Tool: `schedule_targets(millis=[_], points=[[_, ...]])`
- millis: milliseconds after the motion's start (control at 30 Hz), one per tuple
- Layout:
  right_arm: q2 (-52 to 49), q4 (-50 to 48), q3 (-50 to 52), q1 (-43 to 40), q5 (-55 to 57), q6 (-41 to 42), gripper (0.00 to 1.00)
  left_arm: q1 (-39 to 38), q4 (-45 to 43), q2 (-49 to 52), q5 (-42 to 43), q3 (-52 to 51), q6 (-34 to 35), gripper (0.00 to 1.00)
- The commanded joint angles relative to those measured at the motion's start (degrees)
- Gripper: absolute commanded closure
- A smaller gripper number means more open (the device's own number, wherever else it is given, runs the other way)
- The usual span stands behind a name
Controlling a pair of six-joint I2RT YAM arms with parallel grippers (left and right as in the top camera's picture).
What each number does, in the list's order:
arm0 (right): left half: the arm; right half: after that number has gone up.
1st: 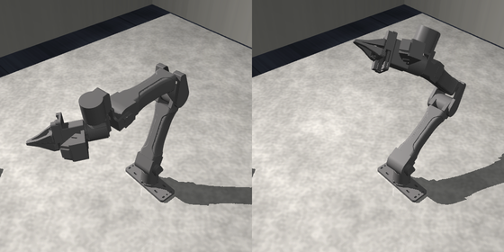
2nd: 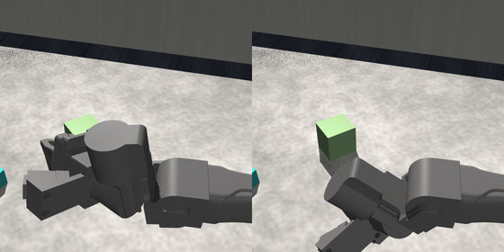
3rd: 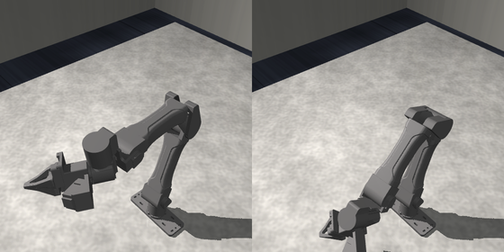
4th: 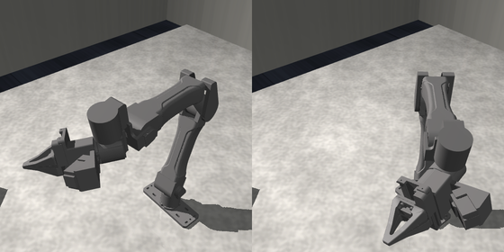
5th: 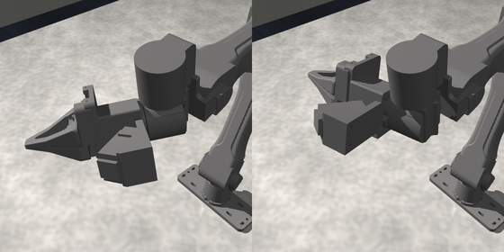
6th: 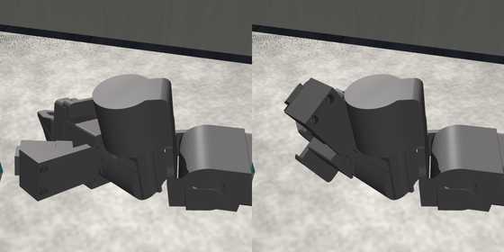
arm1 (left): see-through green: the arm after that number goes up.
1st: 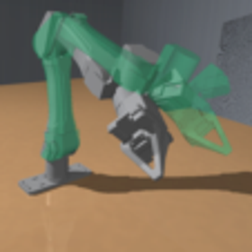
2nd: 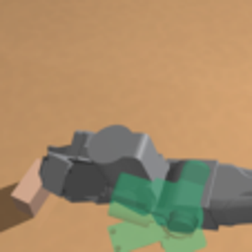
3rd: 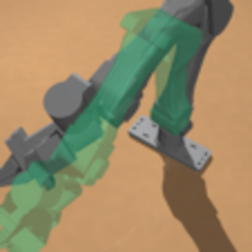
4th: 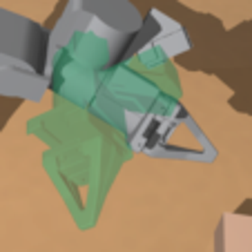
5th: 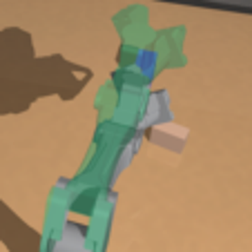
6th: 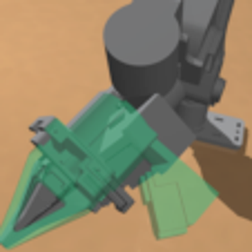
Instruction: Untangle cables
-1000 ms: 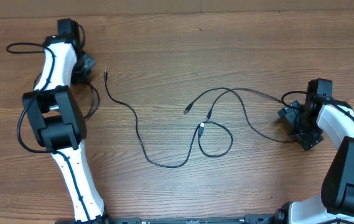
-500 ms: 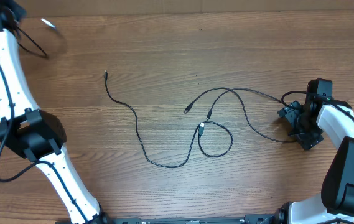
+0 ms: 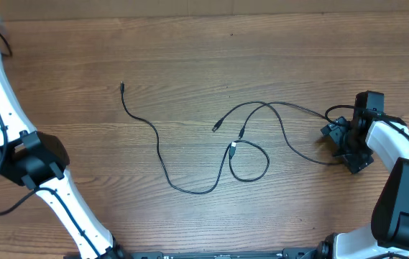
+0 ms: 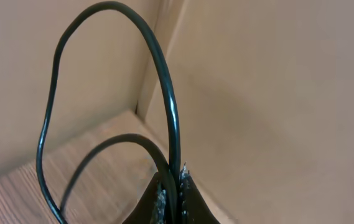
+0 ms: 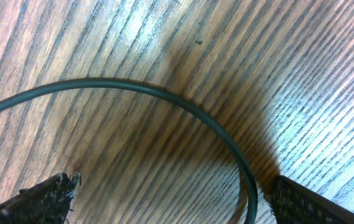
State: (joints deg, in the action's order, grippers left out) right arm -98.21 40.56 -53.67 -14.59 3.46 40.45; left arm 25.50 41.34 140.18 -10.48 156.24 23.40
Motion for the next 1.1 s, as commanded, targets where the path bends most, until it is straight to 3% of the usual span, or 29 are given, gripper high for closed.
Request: schedule_targets(millis=[0,400,633,667,700,767,800,933,1067], points=[[-0.28,-0.46,-0.68,-0.07,-0.17,-0.02,0.00,-0.35,0.96,6.51,1.99,-1.29,0.11,0.96],[-0.28,-0.46,-0.68,-0.07,-0.17,-0.02,0.00,0.52,3.69,14.19,-9.75,-1.29,1.90,0.96],[-0.28,-0.46,-0.68,-0.07,-0.17,-0.02,0.00,2.23,8.72,16.59,-9.35,-1.29,5.62,0.95],[-0.28,-0.46,-0.68,-0.07,-0.17,-0.02,0.00,2.49,9.64,16.59,-9.40,-1.29,6.36,0.88],[-0.28,-0.46,-0.68,-0.07,-0.17,-0.02,0.00,2.73,10.21,16.55,-9.11,-1.25,6.43,0.72],[-0.28,-0.46,-0.68,-0.07,-0.17,-0.02,0.00,3.02,11.50,16.20,-8.96,-0.66,6.32,0.23],[-0.28,-0.46,-0.68,-0.07,-0.17,-0.02,0.00,3.10,12.50,15.85,-8.98,-0.11,5.97,0.04],[-0.28,-0.46,-0.68,-0.07,-0.17,-0.02,0.00,3.08,15.76,14.40,-7.63,3.96,5.73,0.00],[-0.28,-0.46,-0.68,-0.07,-0.17,-0.02,0.00,3.08,19.37,12.35,-0.52,10.75,5.84,0.00]])
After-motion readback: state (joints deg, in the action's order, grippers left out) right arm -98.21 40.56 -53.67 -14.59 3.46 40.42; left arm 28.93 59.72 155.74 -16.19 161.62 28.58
